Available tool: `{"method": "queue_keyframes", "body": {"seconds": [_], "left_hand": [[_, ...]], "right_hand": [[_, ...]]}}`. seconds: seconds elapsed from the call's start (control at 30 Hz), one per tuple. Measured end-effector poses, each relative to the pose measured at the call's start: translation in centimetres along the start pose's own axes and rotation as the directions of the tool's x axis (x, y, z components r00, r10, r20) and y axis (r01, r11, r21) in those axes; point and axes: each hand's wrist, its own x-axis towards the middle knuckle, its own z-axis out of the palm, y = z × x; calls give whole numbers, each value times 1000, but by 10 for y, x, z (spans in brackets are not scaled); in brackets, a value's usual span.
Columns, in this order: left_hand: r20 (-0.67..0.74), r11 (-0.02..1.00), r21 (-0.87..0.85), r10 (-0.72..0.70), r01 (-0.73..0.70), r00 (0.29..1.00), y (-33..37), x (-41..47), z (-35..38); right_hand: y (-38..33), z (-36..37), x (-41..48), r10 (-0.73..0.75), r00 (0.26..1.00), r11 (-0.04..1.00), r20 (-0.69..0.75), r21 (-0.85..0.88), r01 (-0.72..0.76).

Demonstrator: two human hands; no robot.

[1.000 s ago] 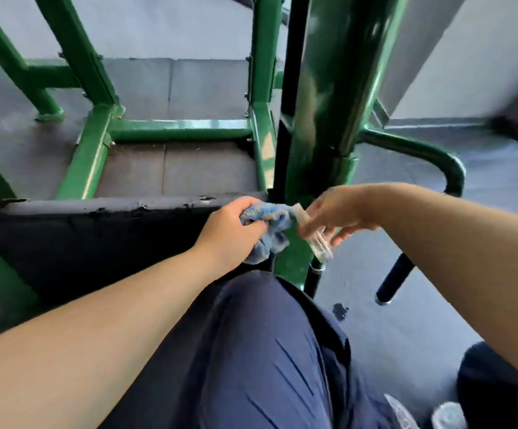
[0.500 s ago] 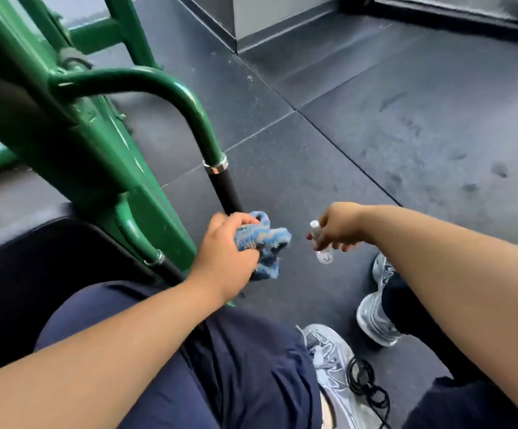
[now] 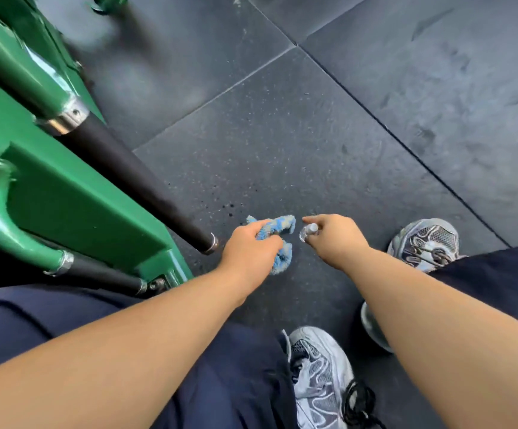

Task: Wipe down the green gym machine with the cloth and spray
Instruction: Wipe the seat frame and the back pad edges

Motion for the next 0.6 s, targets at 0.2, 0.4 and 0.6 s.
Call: {"method": "queue_keyframes", "body": {"seconds": [0.2,0.4,0.6], "left_hand": [[-35,997,-78,18,-20,999,-4,1,-10],[-9,999,25,43,-43,999,-4,-4,-10],[-62,977,-42,204,-207,977,21,-41,-39]], "right_hand": [[-7,19,23,49,998,998,-36,27,-48],[-20,6,20,117,993,992,11,-43,-116],[-71,-66,-29,47,946,999,-322,25,-41]]}}
